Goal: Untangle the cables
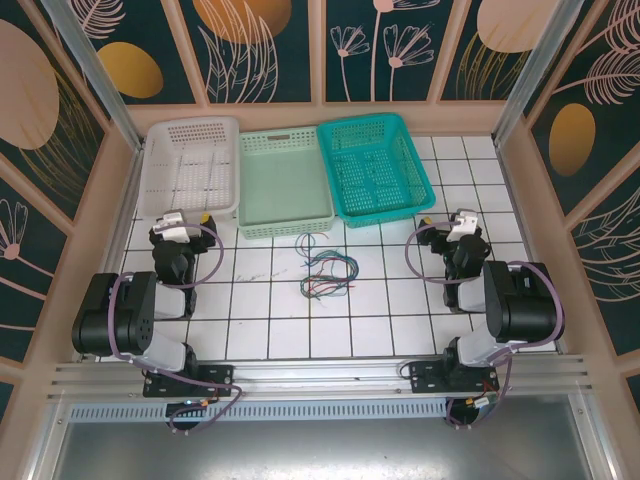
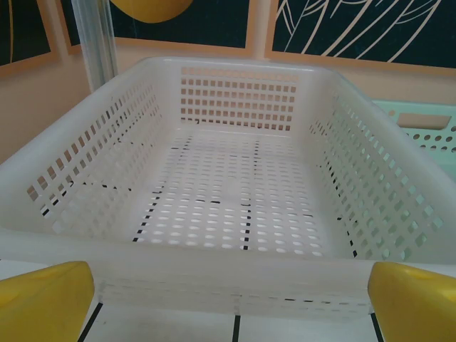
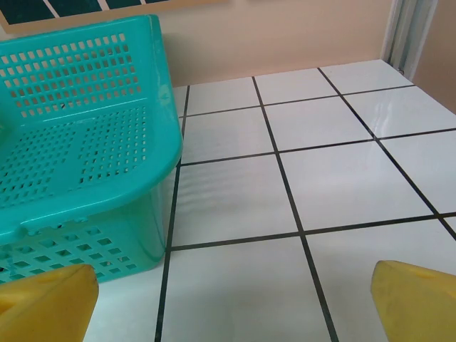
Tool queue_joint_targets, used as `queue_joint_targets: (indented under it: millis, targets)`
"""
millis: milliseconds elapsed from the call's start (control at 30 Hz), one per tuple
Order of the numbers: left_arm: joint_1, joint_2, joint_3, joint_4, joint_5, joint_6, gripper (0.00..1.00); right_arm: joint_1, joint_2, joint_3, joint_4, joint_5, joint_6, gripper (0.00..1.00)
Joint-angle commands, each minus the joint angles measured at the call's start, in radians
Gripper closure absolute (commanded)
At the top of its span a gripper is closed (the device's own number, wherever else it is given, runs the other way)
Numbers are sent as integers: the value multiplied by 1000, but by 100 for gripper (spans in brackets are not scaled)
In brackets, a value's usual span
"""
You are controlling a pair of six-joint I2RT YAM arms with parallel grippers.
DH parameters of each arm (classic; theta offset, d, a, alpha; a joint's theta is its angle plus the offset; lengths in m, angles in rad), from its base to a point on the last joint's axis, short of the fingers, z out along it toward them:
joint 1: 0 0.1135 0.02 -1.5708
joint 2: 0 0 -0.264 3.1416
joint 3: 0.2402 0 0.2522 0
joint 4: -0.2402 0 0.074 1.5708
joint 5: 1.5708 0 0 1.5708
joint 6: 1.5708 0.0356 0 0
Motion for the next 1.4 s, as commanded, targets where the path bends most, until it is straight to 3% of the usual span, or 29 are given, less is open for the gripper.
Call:
queue_joint_targets:
  millis: [0,700,800,867,1000,1267,1367]
  targets:
    - [5,-1,10,25,18,-8,1,-5,-1,17,48,-10,10,1]
    - [5,2,12,22,20,-10,1,-7,-1,19,46,-12,13,1]
    - [5,-5,4,34,26,-11,1,-6,-6,24,35,-9,13,9]
    - [5,-58,27,-53,18,-12,1,-6,-50,70,-83,4,18,12]
    - [5,-254,134,-465,13,-77,2,-6,-146,222,-479,56,98,20]
    - [4,-515,98,-695,-2,-207,1,79,-267,239,-678,92,95,26]
    - [-3,-554,128,-774,62,-246,4,113,-310,256,-748,31,136,28]
